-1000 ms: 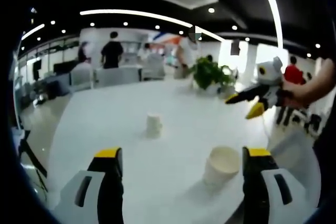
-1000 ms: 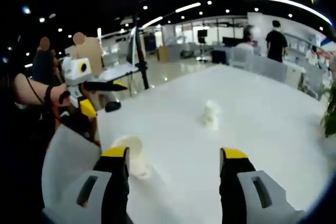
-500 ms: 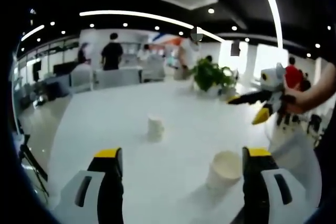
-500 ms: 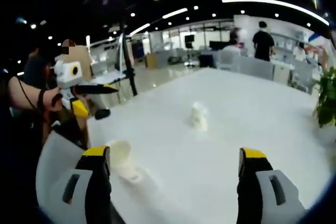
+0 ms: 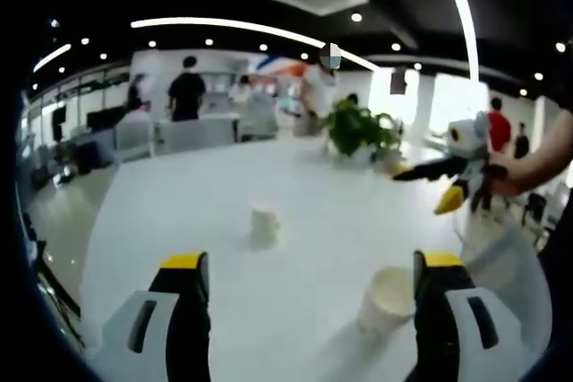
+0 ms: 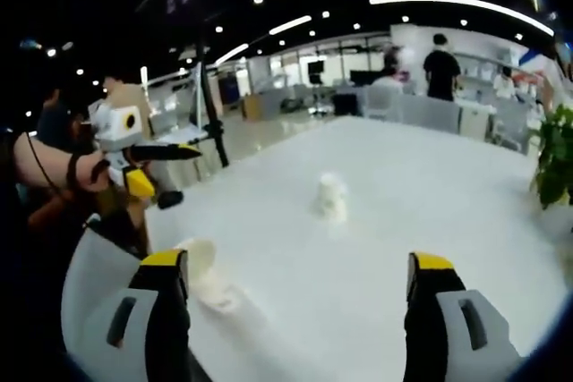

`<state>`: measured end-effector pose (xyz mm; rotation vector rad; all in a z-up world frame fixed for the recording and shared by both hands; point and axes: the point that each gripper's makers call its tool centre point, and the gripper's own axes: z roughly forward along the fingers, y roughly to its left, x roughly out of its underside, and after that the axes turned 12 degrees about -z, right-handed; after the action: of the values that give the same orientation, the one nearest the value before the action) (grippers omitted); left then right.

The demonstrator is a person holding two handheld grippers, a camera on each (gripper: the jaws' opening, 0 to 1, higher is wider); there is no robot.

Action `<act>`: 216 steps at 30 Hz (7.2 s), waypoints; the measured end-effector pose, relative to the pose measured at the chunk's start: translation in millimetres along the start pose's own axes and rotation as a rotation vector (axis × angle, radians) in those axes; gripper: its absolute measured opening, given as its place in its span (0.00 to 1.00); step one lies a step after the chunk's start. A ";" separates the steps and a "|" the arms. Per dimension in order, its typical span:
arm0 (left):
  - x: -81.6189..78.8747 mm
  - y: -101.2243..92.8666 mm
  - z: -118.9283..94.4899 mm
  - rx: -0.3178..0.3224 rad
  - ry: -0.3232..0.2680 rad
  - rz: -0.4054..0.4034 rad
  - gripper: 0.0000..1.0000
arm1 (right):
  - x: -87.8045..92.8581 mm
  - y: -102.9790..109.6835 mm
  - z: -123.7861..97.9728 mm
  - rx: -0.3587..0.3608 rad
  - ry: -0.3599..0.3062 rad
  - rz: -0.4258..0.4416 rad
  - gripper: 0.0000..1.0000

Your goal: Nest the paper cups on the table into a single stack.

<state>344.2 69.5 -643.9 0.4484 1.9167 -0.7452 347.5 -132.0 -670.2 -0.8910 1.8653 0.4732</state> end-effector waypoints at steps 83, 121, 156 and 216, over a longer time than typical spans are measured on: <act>7.5 52.4 171.3 0.046 0.104 0.015 0.90 | 56.1 -28.6 11.7 -0.032 0.068 0.086 0.95; 8.0 86.3 237.8 0.011 0.050 -0.077 0.79 | 78.2 -22.9 1.8 -0.030 0.123 0.133 0.93; 19.4 72.6 256.8 0.049 0.137 -0.035 0.45 | 94.2 -29.5 -14.4 -0.012 0.140 0.167 0.93; -27.3 25.8 185.8 0.066 0.115 0.040 0.38 | 62.0 -3.9 -56.9 0.055 0.029 0.160 0.92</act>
<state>496.2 -35.5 -686.6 0.5797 1.9885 -0.7721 300.3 -195.0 -699.8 -0.7189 1.9763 0.5063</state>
